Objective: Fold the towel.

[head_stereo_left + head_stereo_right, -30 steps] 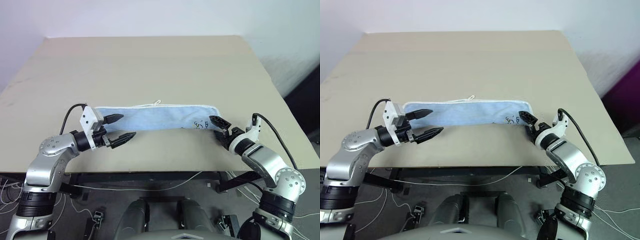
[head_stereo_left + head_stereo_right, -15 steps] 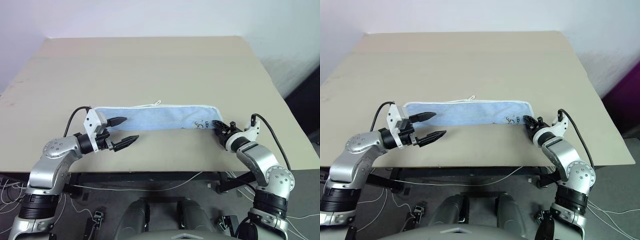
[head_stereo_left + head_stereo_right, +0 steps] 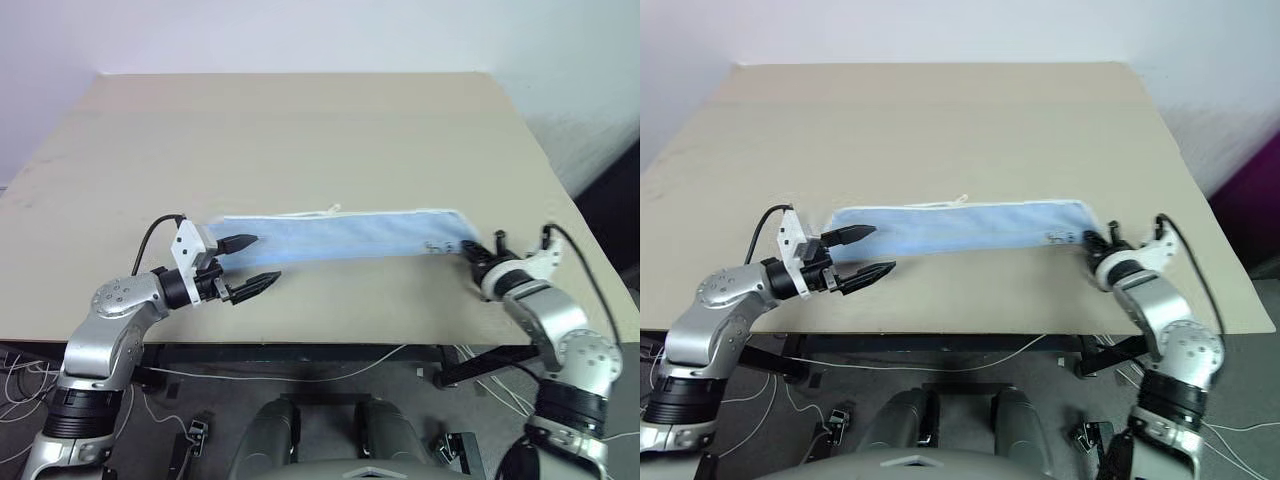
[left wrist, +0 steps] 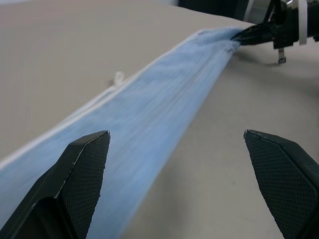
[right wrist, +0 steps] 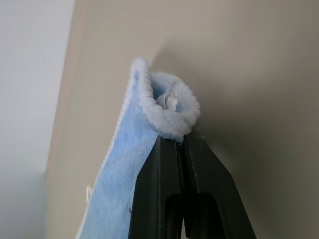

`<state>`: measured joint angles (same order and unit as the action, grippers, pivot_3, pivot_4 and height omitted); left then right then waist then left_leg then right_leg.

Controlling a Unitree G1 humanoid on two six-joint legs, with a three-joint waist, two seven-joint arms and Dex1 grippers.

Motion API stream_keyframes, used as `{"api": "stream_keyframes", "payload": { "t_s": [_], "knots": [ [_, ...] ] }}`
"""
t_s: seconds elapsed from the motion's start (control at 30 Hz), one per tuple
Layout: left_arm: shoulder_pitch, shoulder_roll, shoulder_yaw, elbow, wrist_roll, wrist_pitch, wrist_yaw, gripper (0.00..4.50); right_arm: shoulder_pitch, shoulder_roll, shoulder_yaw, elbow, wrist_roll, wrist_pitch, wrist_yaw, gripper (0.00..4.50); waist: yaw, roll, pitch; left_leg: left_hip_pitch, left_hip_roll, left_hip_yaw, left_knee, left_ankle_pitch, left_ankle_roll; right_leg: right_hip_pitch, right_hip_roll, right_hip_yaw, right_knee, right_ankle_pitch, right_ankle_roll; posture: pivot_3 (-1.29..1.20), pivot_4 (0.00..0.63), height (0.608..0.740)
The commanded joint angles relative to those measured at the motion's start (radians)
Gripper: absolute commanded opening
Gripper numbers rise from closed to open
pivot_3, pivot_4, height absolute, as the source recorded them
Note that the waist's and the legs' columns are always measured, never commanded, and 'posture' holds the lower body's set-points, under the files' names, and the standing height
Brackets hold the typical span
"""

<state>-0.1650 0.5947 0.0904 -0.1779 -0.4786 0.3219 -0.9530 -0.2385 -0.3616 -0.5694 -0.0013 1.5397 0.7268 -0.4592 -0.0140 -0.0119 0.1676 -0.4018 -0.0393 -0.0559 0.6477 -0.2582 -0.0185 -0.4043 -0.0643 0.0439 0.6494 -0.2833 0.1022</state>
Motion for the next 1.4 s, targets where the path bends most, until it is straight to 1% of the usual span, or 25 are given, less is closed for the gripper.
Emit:
{"api": "stream_keyframes", "payload": {
  "t_s": [0.03,0.1,0.2,0.33,0.43,0.47,0.53,0.67,0.77,0.87,1.07,1.3,1.4],
  "knots": [
    [0.000,-0.006,-0.007,-0.027,0.000,-0.019,0.001,4.50,-0.024,-0.088,-0.021,0.012,-0.040,0.015,0.094,0.03,-0.002,0.001,0.000,0.000,0.000,0.000,0.000,0.000,0.000,0.000,0.000,0.000,0.000,0.000,0.000,0.00,0.150,0.740],
    [-0.001,-0.009,-0.010,-0.025,0.003,-0.020,0.000,4.50,-0.024,-0.158,0.012,0.018,-0.103,0.045,0.171,0.03,-0.002,0.001,0.000,0.000,0.001,0.000,0.000,0.000,0.000,0.000,0.000,0.000,0.000,0.000,0.000,0.00,0.150,0.740],
    [-0.006,-0.010,-0.014,-0.020,0.005,-0.020,-0.001,4.50,-0.036,-0.261,0.108,-0.006,-0.247,0.073,0.312,0.03,-0.002,0.001,0.001,-0.001,0.000,0.001,0.000,0.000,0.000,-0.001,0.000,0.000,0.000,0.000,0.000,0.00,0.150,0.740],
    [-0.006,-0.013,-0.017,-0.023,0.005,-0.019,0.001,4.50,-0.090,-0.331,0.211,-0.056,-0.365,0.102,0.453,0.03,-0.003,0.001,0.001,-0.001,0.001,0.001,0.000,0.000,0.000,-0.001,0.001,0.000,0.000,0.000,0.000,0.00,0.150,0.740],
    [-0.001,-0.014,-0.021,-0.030,0.005,-0.018,0.004,4.50,-0.145,-0.386,0.328,-0.121,-0.472,0.126,0.574,0.03,-0.002,0.002,0.001,-0.001,0.001,0.001,0.000,0.000,0.000,-0.002,0.000,0.000,0.000,0.000,0.000,0.00,0.150,0.740],
    [0.000,-0.015,-0.022,-0.033,0.004,-0.017,0.005,4.50,-0.176,-0.404,0.389,-0.145,-0.518,0.128,0.628,0.03,-0.001,0.002,0.001,-0.001,0.001,0.001,0.000,0.000,0.000,-0.002,0.000,0.000,0.000,0.000,0.000,0.00,0.150,0.740],
    [-0.001,-0.018,-0.025,-0.036,0.003,-0.015,0.008,4.50,-0.232,-0.414,0.475,-0.172,-0.589,0.129,0.703,0.03,-0.002,0.002,0.001,-0.002,0.001,0.001,0.000,0.000,0.000,-0.002,0.000,0.000,0.000,0.000,0.000,0.00,0.150,0.740],
    [-0.001,-0.029,-0.034,-0.042,0.004,-0.014,0.016,4.50,-0.354,-0.354,0.634,-0.169,-0.696,0.143,0.815,0.03,-0.001,0.002,0.001,-0.002,0.001,0.000,0.000,0.000,0.000,-0.003,0.000,0.000,-0.001,0.000,0.000,0.00,0.150,0.740],
    [-0.001,-0.036,-0.040,-0.049,0.007,-0.013,0.024,4.50,-0.384,-0.292,0.710,-0.134,-0.776,0.136,0.855,0.03,0.003,0.001,0.001,-0.004,0.001,-0.001,0.001,0.000,0.000,-0.003,-0.001,-0.001,-0.001,0.000,0.000,0.00,0.150,0.740],
    [0.010,-0.040,-0.037,-0.062,0.006,-0.013,0.035,4.50,-0.372,-0.243,0.773,-0.115,-0.856,0.121,0.891,0.03,0.003,0.001,0.001,-0.005,0.000,-0.002,0.001,0.000,0.000,-0.004,-0.002,-0.001,-0.002,0.000,0.000,0.00,0.150,0.740],
    [0.041,-0.038,-0.026,-0.089,0.001,-0.011,0.051,4.50,-0.351,-0.201,0.772,-0.123,-0.918,0.138,0.940,0.03,0.001,0.001,0.001,-0.006,0.000,-0.002,0.001,0.000,0.000,-0.006,-0.003,-0.001,-0.001,0.000,0.000,0.00,0.150,0.740],
    [0.036,-0.043,-0.038,-0.088,0.001,-0.009,0.058,4.50,-0.328,-0.184,0.757,-0.153,-0.942,0.159,0.978,0.03,0.001,0.001,0.001,-0.006,0.000,-0.002,0.000,0.000,0.000,-0.006,-0.003,-0.001,-0.002,0.000,0.000,0.00,0.150,0.740],
    [0.031,-0.044,-0.040,-0.084,0.000,-0.009,0.056,4.50,-0.309,-0.182,0.741,-0.188,-0.917,0.186,1.009,0.61,0.001,0.001,0.001,-0.006,0.000,-0.002,0.000,0.000,0.000,-0.006,-0.003,-0.001,-0.002,0.000,0.000,0.00,0.150,0.740]
  ]
}}
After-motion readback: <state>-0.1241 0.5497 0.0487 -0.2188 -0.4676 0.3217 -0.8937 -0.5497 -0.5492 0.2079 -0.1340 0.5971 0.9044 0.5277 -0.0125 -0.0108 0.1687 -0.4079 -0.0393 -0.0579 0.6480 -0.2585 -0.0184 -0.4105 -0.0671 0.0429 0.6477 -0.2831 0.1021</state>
